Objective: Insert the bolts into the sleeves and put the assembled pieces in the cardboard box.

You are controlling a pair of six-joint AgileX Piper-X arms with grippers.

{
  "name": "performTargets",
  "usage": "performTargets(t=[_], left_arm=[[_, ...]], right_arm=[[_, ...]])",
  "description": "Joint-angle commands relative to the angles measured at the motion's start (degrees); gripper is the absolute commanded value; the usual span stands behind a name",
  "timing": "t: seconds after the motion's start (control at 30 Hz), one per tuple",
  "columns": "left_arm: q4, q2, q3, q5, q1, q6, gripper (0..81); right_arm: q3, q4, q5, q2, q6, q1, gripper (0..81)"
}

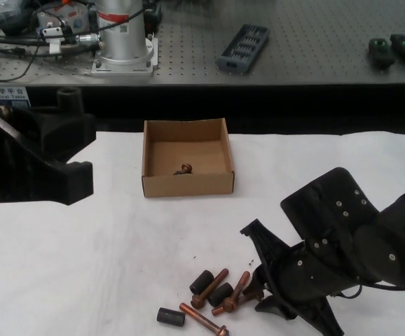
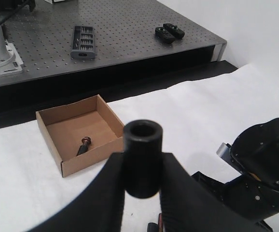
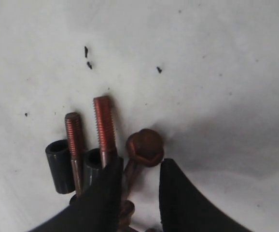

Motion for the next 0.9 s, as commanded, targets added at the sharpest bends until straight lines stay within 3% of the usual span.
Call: performTargets(t=[0.0,0.87], left_arm=[[-0.4,-1.0,-0.5,-0.4,0.0,0.8,5.9],[1.2,-2.1,-0.5,-0.4,0.0,0.8,5.9]], right_arm=[[-0.5,1.0,-0.3,-0.8,-0.5,-1.5,21.5],[-0.5,-3.5,-2.4,1.2,-0.3,-1.1,21.5]])
